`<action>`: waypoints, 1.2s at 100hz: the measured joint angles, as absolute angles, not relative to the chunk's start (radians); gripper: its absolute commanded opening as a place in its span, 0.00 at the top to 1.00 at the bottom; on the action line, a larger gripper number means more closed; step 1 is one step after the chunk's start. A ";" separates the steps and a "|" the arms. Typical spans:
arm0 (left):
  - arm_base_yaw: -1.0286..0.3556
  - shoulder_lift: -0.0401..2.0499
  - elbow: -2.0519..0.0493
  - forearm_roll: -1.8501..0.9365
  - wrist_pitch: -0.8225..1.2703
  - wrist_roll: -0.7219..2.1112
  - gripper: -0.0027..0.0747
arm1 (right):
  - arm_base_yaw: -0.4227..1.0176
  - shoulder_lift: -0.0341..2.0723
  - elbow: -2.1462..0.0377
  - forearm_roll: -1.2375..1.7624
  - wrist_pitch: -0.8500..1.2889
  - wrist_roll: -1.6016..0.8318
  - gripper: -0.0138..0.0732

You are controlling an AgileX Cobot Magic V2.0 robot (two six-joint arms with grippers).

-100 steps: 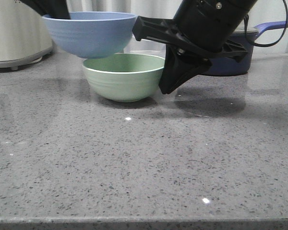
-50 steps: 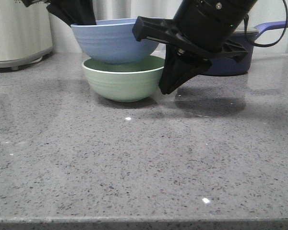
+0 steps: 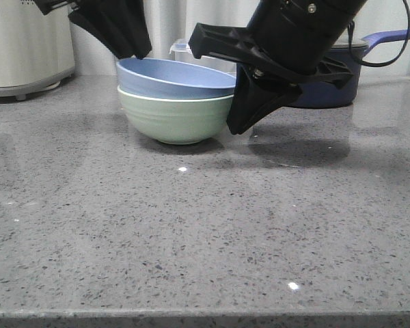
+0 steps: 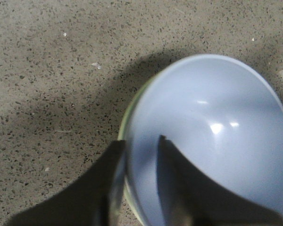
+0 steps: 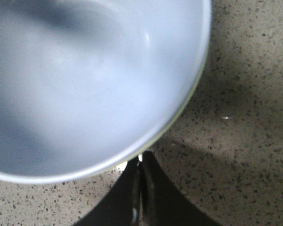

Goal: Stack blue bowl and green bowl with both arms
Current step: 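Carry the blue bowl over and lower it into the green bowl, then open both grippers and lift them away from the stacked bowls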

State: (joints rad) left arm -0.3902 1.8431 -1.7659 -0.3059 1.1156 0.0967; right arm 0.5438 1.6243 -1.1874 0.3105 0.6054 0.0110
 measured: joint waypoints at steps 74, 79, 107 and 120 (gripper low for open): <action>-0.375 1.646 -1.564 -0.252 0.983 0.085 0.56 | 0.491 1.559 -1.143 0.312 0.616 0.011 0.89; -0.363 1.601 -1.514 -0.250 0.953 0.083 0.56 | 0.474 1.537 -1.128 0.310 0.616 0.011 0.89; -0.288 1.320 -1.227 -0.230 0.804 0.081 0.56 | 0.442 1.394 -1.030 0.277 0.618 0.011 0.89; -0.251 1.175 -1.097 -0.228 0.755 0.078 0.57 | 0.442 1.328 -0.987 0.277 0.611 0.011 0.89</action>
